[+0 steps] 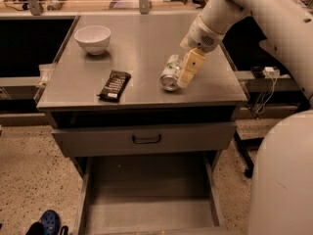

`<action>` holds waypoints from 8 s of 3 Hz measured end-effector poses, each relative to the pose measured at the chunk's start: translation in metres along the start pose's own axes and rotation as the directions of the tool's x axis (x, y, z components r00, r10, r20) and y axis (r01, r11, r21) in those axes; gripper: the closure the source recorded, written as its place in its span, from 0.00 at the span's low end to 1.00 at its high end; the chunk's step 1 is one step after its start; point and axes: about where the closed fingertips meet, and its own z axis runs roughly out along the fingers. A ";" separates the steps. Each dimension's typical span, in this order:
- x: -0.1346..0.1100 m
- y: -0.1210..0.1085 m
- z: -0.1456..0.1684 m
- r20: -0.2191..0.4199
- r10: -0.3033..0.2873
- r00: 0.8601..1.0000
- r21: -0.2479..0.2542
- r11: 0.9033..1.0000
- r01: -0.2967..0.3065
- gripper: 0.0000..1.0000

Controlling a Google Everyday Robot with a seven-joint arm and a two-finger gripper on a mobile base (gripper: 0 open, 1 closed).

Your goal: Place 7up can into middle drawer

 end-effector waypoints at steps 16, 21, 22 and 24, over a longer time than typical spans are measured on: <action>0.076 0.246 0.021 -0.227 -0.962 -0.150 -0.568 0.005 0.823 1.00; 0.135 0.263 0.149 -0.062 -0.964 -0.258 -0.306 -0.227 0.924 1.00; 0.139 0.319 0.281 0.167 -0.948 -0.271 -0.230 -0.305 0.924 1.00; 0.158 0.344 0.335 0.252 -0.942 -0.224 -0.193 -0.276 0.942 1.00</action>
Offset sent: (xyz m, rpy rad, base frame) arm -0.0213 0.0377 -0.0410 0.0934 0.1895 0.0624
